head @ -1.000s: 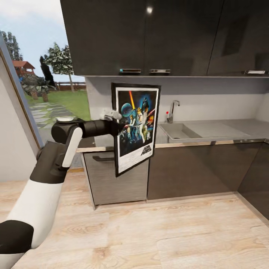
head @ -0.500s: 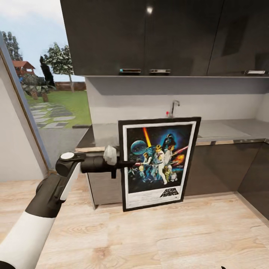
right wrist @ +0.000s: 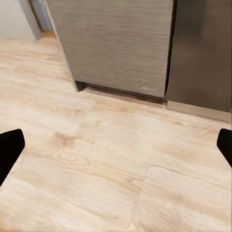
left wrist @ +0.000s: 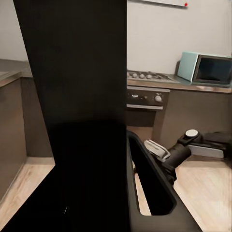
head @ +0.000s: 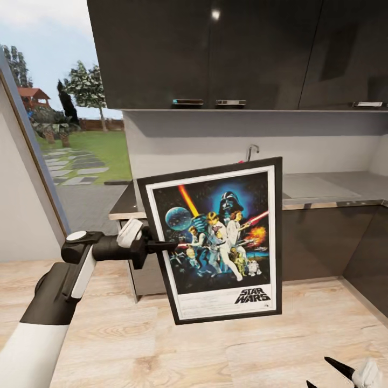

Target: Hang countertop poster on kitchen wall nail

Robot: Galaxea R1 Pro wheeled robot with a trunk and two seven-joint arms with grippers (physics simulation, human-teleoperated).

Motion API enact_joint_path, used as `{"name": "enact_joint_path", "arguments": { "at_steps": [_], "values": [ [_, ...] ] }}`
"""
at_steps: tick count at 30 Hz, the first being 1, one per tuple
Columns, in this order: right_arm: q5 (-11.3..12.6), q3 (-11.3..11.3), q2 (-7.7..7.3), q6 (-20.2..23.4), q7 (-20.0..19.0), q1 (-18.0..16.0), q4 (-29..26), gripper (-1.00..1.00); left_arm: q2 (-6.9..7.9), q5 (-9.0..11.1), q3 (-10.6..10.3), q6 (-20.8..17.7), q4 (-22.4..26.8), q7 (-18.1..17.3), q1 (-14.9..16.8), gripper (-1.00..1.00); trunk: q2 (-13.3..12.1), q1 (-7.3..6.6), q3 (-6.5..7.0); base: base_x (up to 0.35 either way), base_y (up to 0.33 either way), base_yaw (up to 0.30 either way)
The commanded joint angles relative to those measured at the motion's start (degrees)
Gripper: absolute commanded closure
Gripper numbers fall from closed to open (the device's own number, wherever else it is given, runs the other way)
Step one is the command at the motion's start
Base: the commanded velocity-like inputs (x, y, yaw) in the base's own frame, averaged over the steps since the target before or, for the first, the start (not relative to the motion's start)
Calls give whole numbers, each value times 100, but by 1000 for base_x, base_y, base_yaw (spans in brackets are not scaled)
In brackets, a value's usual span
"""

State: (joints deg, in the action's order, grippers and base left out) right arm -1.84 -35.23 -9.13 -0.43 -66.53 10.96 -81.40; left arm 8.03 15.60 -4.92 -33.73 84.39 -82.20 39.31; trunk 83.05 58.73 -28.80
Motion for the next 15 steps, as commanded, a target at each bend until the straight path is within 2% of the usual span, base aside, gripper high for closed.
{"name": "enact_joint_path", "arguments": {
  "at_steps": [1, 4, 7, 9, 13, 15],
  "values": [
    [-20, -12, -3, 101, -92, -22, -66, -100, 5, 21, -7, -41, 0, 7, 2, 100, 3, 0, -5, 0, 0, 0],
    [-19, -30, -102, 540, -409, -129, -228, -100, 5, 22, -3, -48, -3, -1, -10, 100, 3, 0, -5, 0, 0, 0],
    [-10, -41, -507, 984, -1046, -401, -325, -100, 5, 22, -1, -47, -155, -5, -30, 100, 3, 0, -5, 0, 0, 0],
    [-9, -44, -626, 1220, -1219, -581, -341, -100, 6, 22, -1, -44, -284, -6, -34, 100, 3, 0, -5, 0, 0, 0],
    [-9, -45, -762, 1532, -1460, -879, -353, -100, 6, 21, 0, -39, -502, -7, -36, 100, 3, 0, -5, 0, 0, 0],
    [-6, -40, -888, 1687, -1658, -1092, -357, -100, 6, 16, 0, -38, -600, -7, -37, 100, 3, 0, -5, 0, 0, 0]
  ]
}}
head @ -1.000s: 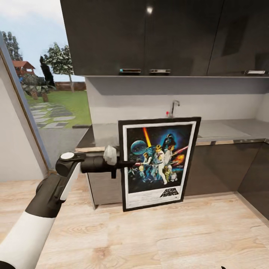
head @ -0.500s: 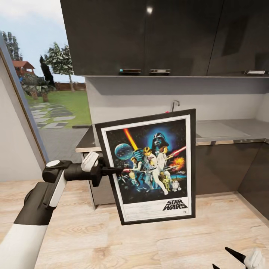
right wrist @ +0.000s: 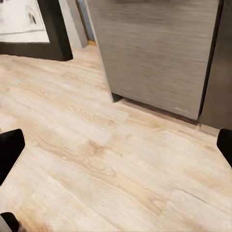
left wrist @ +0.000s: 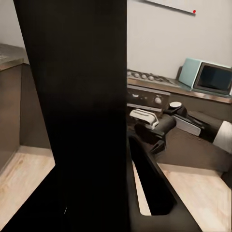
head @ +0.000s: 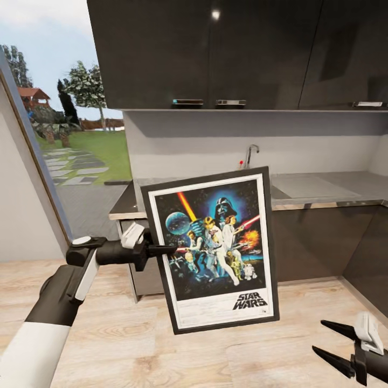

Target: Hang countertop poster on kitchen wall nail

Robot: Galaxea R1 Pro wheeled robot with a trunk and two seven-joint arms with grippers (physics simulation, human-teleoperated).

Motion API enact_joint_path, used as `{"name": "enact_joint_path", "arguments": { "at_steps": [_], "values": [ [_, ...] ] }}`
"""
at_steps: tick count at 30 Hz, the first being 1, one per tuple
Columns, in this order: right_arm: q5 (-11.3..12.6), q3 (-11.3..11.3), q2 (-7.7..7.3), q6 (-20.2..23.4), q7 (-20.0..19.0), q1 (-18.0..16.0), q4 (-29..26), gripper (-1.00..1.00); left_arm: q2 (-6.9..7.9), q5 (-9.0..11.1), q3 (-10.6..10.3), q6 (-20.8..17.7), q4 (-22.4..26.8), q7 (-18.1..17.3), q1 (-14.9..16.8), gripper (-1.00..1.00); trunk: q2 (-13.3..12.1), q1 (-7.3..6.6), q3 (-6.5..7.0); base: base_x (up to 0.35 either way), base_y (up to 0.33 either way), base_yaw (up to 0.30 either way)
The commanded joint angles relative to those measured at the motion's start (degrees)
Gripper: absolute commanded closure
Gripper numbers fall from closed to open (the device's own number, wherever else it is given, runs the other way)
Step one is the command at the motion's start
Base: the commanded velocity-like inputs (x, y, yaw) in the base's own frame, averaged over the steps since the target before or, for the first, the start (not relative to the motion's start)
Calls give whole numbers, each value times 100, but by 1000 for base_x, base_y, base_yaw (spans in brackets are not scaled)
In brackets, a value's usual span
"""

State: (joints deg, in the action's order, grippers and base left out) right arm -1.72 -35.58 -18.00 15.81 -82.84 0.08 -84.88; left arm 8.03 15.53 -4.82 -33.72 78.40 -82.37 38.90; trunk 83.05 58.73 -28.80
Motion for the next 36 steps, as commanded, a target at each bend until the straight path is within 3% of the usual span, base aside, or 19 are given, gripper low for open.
{"name": "enact_joint_path", "arguments": {
  "at_steps": [1, 9, 13, 21, 23, 27, 32, 36],
  "values": [
    [-17, -4, -28, 118, -71, -52, -10, -100, 5, 23, -11, -39, -15, 11, 4, 100, 3, 0, -5, 0, 0, 0],
    [-29, 39, -305, 739, -568, -832, -8, -100, 5, 13, -14, -33, -254, 4, 3, 100, 3, 0, -5, 0, 0, 0],
    [-50, 560, -507, 1108, -670, -1297, -4, -100, 26, -57, -162, -30, -330, -275, 3, 100, 3, 0, -5, 0, 0, 0],
    [-56, 858, -569, 1414, -692, -1668, 2, -100, 219, -232, -248, -28, -358, -436, 3, 100, 3, 0, -5, 0, 0, 0],
    [-56, 1119, -578, 1444, -696, -1821, 5, -100, 276, -249, -254, -28, -363, -443, 3, 100, 3, 0, -5, 0, 0, 0],
    [-35, 1395, -586, 1455, -697, -1902, 10, -100, 335, -255, -256, -24, -406, -447, 3, 100, 3, 0, -5, 0, 0, 0],
    [-17, 1532, -642, 1459, -704, -1933, 27, -100, 373, -256, -256, -20, -469, -453, 3, 100, 3, 0, -5, 0, 0, 0],
    [-9, 2035, -651, 1460, -706, -1940, 47, -100, 381, -253, -257, -14, -481, -455, 3, 100, 3, 0, -5, 0, 0, 0]
  ]
}}
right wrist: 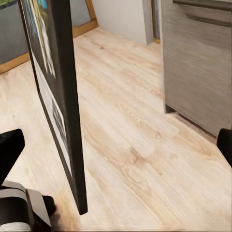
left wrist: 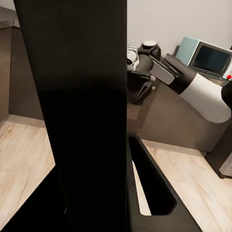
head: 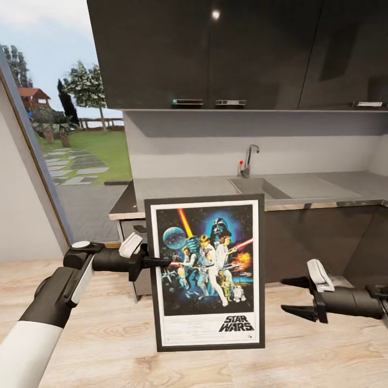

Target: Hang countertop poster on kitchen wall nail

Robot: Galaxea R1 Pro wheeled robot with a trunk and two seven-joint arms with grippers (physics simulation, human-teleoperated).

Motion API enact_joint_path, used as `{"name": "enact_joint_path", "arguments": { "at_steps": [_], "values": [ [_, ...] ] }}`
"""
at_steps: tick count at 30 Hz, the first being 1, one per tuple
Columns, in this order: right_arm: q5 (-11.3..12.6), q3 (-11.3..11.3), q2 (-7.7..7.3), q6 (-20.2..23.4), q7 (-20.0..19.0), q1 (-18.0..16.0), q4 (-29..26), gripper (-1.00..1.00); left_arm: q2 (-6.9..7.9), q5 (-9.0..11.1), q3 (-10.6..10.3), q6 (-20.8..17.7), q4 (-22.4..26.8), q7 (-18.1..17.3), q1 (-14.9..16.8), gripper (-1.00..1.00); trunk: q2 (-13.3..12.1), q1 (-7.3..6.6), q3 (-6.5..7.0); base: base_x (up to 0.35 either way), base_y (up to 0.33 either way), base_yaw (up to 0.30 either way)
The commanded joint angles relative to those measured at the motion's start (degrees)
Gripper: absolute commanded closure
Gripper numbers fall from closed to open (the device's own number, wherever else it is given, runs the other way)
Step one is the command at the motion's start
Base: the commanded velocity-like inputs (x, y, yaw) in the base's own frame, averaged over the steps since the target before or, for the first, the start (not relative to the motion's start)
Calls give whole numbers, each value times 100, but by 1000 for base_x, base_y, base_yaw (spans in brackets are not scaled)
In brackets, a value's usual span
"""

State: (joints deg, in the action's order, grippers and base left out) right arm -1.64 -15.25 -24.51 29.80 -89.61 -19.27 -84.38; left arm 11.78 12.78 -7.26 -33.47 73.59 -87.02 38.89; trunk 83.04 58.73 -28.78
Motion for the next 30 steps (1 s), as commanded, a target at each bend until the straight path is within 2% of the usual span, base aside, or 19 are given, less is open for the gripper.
{"name": "enact_joint_path", "arguments": {
  "at_steps": [1, 2, 7, 30],
  "values": [
    [-17, 62, 0, 61, -30, -6, -1, -100, 7, 22, -12, -38, 0, 10, 4, 100, 4, 0, -6, 0, 0, 0],
    [-13, 152, 0, 61, -30, -6, 3, -100, 7, 22, -12, -38, -1, 10, 4, 100, 4, 0, -6, 0, 0, 0],
    [68, 285, -1, 61, -30, -4, 8, -100, 8, 22, -12, 75, -2, 5, 4, 100, 4, 0, -6, 0, 0, 0],
    [120, 493, 56, 61, -22, 2, 8, -100, 8, 22, -19, 147, -5, 1, 4, 100, 4, 0, -6, 0, 0, 0]
  ]
}}
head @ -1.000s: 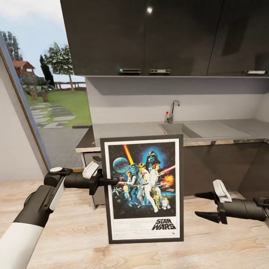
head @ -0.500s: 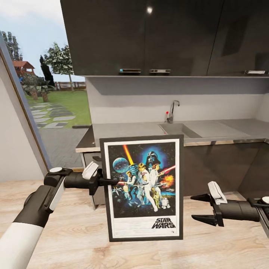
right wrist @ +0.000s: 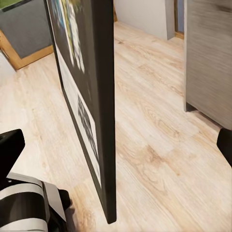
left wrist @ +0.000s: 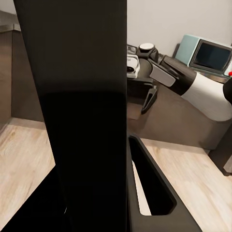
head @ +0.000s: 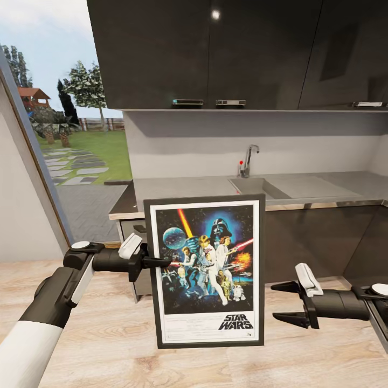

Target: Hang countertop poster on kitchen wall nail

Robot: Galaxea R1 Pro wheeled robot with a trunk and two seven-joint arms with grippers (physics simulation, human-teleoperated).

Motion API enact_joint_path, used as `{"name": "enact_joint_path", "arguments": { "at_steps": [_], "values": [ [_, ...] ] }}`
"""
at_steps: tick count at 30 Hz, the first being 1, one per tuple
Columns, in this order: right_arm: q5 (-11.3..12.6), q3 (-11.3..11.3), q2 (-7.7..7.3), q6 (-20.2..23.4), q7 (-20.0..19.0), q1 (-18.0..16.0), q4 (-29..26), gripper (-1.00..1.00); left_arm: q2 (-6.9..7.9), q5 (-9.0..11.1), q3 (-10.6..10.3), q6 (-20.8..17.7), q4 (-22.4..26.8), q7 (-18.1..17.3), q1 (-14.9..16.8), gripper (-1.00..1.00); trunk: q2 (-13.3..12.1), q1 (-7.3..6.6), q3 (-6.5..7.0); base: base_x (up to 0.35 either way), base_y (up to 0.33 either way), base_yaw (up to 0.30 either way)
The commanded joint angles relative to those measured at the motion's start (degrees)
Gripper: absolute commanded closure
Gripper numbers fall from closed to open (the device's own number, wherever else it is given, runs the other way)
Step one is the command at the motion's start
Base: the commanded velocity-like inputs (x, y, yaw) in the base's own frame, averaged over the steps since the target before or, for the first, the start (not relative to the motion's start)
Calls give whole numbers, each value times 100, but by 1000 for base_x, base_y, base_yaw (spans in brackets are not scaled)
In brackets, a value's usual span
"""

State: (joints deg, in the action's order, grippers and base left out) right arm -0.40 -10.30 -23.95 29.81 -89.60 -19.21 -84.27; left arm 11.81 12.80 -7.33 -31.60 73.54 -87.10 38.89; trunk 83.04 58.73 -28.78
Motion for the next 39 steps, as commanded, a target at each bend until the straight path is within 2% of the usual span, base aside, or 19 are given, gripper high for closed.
{"name": "enact_joint_path", "arguments": {
  "at_steps": [1, 14, 25, 39],
  "values": [
    [-4, -1, 4, 60, -23, -4, -2, -100, 6, 21, -13, -39, 1, 9, 4, 100, 4, 0, -6, 0, 0, 0],
    [-4, 70, 59, 60, -22, -4, -1, -100, 6, 28, -14, -39, 29, 9, 4, 100, 4, 0, -6, 0, 0, 0],
    [-4, 80, 227, 57, -14, -4, -1, -100, 6, 30, -14, -39, 38, 6, 4, 100, 4, 0, -6, 0, 0, 0],
    [-4, 87, 266, 52, -6, -6, -1, -100, 6, 30, -14, -39, 46, 1, 4, 100, 4, 0, -6, 0, 0, 0]
  ]
}}
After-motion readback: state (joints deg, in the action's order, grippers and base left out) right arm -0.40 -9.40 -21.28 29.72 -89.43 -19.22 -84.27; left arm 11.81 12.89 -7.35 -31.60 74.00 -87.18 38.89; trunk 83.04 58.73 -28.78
